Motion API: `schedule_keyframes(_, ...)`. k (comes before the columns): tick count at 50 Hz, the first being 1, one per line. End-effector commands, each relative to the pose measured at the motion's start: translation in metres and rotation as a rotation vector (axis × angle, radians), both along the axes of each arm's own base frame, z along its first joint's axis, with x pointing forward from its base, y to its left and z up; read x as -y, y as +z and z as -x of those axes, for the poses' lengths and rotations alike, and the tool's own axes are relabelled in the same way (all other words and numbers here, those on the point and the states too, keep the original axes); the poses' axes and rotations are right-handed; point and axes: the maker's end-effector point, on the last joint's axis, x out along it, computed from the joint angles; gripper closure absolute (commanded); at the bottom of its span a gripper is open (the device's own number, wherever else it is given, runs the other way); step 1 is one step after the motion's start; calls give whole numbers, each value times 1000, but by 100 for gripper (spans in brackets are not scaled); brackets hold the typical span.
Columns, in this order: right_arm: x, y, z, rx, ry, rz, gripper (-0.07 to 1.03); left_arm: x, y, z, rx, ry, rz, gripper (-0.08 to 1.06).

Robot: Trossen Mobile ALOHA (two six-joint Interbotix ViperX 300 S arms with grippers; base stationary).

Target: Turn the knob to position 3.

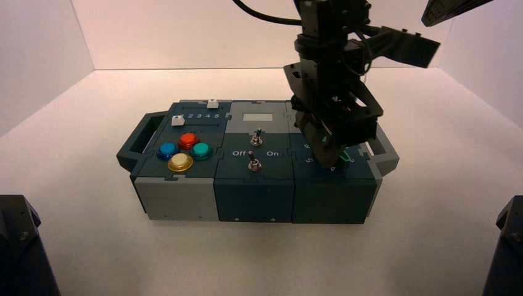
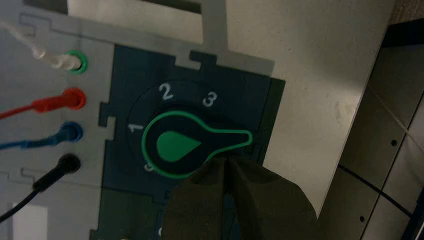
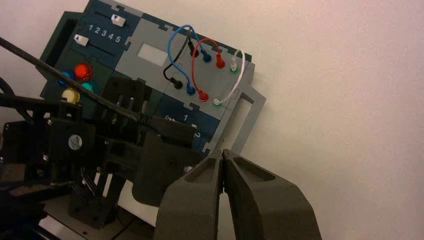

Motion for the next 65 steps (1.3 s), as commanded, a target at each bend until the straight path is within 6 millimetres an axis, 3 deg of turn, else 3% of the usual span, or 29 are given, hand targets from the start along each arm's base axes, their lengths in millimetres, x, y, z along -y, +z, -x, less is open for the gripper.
schedule_keyframes(1,-1,6,-4,21,-4,-5,98,13,12,-3,17,-17,37,101)
schedule_keyframes(65,4,13,-3,61,-7,4,98,27,11,-7,4,-19,21,101)
